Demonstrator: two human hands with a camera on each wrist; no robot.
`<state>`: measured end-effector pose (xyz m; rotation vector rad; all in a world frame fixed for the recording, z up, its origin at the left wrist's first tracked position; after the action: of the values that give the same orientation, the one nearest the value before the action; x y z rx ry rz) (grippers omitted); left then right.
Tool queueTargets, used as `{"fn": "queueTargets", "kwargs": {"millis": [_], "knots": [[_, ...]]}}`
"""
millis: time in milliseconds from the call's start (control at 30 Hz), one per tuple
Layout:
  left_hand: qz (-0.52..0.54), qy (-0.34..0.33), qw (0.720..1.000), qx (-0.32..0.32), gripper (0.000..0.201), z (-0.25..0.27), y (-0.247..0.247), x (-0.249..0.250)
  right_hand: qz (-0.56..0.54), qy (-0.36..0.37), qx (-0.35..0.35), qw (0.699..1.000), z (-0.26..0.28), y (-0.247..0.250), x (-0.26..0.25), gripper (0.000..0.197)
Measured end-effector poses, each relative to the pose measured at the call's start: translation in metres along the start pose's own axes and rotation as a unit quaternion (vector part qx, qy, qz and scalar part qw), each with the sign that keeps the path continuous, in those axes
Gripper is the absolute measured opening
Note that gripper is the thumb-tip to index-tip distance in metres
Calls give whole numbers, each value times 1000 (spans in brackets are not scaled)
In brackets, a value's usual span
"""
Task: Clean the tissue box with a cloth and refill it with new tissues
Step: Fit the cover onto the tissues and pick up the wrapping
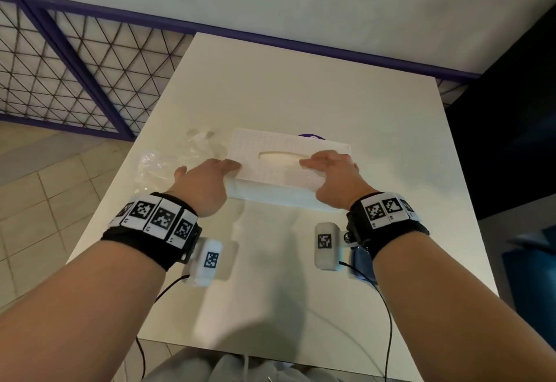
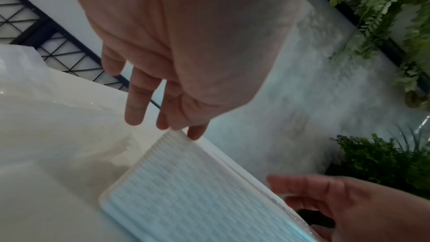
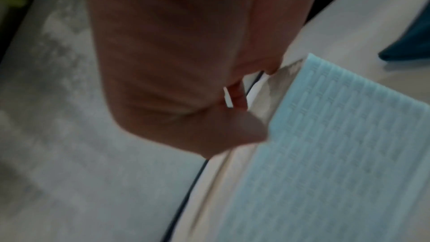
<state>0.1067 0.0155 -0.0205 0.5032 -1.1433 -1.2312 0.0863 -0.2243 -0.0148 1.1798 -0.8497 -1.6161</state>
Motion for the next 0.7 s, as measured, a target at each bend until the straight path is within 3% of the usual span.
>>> {"fn": "queueTargets", "kwargs": {"millis": [67, 133, 200, 267, 433, 700], "knots": [[52, -19, 998, 43, 48, -9, 4, 3, -141, -55, 95, 984, -1, 15, 17, 62], [76, -25, 996, 49, 48, -20, 2, 5, -187, -147, 134, 962, -2, 21, 39, 54], [60, -11, 998, 26, 52, -26, -5, 8, -175, -203, 68, 961, -1, 10, 51, 55], [25, 2, 1000, 17, 54, -29, -10, 12, -171, -199, 17, 965, 2, 0, 51, 57], [-88, 11, 996, 11, 52, -29, -9, 24, -94, -194, -27, 976, 2, -6, 48, 58], [-114, 25, 993, 8, 54, -42, -15, 24, 75, -191, -106, 973, -4, -8, 40, 61]]}}
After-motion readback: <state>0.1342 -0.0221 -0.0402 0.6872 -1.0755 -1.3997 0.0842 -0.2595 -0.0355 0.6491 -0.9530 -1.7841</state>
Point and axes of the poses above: each hand's wrist, its own z-axis away from the middle knuckle, its own y-axis out of the back of the hand, x = y × z, the point moved 6 cm from there along -z, towards the middle knuckle, and after that the axes turned 6 degrees about z, right-handed, at the moved point
